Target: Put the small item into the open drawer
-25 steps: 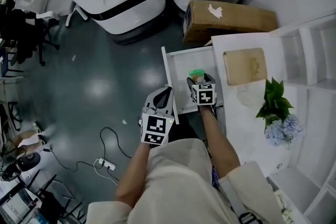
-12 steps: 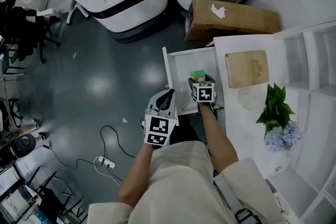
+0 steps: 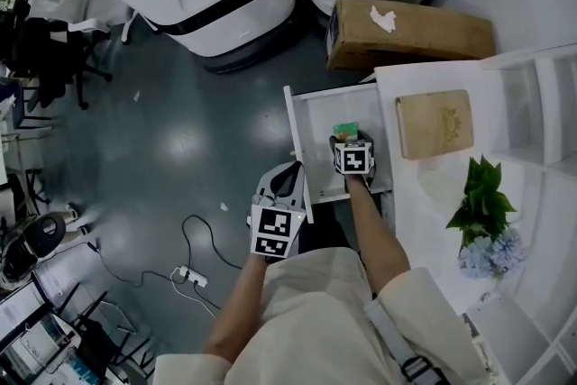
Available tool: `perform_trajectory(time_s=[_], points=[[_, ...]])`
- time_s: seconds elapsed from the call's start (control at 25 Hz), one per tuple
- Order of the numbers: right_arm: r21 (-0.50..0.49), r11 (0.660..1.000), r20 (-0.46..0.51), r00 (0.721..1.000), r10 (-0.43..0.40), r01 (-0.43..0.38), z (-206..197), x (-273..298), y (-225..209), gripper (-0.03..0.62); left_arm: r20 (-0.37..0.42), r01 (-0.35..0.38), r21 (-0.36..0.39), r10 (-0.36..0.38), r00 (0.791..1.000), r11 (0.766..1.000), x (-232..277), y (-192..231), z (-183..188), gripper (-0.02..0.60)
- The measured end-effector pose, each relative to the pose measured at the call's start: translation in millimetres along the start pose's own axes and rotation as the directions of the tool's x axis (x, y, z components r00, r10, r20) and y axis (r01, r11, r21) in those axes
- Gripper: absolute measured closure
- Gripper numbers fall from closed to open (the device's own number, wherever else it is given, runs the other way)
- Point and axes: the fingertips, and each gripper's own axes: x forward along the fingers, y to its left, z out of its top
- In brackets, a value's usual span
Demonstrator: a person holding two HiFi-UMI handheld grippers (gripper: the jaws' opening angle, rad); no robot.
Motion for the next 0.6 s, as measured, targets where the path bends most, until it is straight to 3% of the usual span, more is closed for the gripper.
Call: perform_trajectory(time_s=[0.6], points=[[0.002,1.0,-0.062,0.998,-0.005,0.006,-18,40,3,0.229,-0.044,-0.016,-0.061,0.013,0.999,0.998,12,14,-19,0.565]])
